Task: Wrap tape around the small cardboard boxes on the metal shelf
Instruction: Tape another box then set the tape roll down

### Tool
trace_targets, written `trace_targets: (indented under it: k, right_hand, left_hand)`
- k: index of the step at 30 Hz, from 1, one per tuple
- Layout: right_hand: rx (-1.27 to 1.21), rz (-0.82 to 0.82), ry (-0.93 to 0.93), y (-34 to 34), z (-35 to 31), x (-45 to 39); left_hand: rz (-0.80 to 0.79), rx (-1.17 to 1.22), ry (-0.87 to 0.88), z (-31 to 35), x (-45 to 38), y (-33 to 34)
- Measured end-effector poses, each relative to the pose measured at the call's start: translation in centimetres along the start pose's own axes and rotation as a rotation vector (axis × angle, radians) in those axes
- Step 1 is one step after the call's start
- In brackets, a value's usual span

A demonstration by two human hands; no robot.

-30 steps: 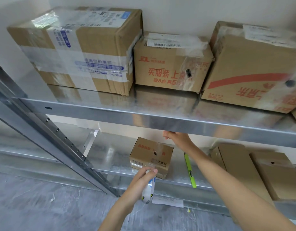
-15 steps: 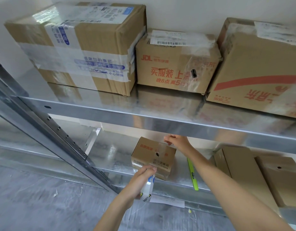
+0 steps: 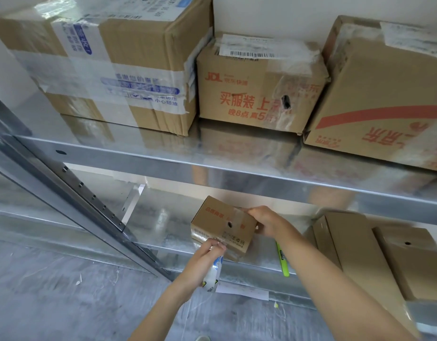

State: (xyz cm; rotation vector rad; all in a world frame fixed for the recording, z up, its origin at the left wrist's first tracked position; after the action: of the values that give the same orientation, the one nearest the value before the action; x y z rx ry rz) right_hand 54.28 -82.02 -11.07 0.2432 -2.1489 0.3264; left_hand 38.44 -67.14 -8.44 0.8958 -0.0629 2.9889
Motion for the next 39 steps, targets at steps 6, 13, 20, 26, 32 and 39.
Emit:
trace_targets:
  k: [6,13,20,26,32,39]
  right_hand:
    - [-0.498,-0.034,0.132,1.3,3.5,-1.0]
    - [0.051,0.391,-0.549,-1.5,1.3,4.0]
    - [1.364,0.187,-0.896,3.1,3.0,6.4]
    - [1.344,0.296,-1.046,4.3,3.8,7.3]
    - [1.432,0.387,-1.358,7.1,5.5,9.2]
    - [1.305,0.296,-1.106,6.2,4.5,8.3]
  left_hand:
    - [-0.081,-0.055,-0.021,0.3,-0.4,-1.5]
    - [-0.152,-0.240,-0.051,1.5,-0.7,-3.7]
    - [-0.189,-0.248,-0.037,1.5,-1.6,-4.0]
    - [-0.202,-0.207,-0.029,1.1,-2.2,-4.2]
    - [-0.235,-0.202,0.003,1.0,-2.6,-4.3]
    - [-0.247,-0.224,-0.022,1.1,-1.8,-4.3]
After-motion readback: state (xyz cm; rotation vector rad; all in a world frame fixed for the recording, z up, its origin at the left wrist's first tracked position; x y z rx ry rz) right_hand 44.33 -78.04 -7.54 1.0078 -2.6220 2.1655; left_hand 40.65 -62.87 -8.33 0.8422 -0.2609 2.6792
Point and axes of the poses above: each hand's wrist, its own x-axis away from the middle knuckle, its own y-axis out of the palm, z = x × y, the point moved 5 cm from there along -x, towards the middle knuckle, and after that the axes turned 5 degrees about y, right-handed, at the moved point
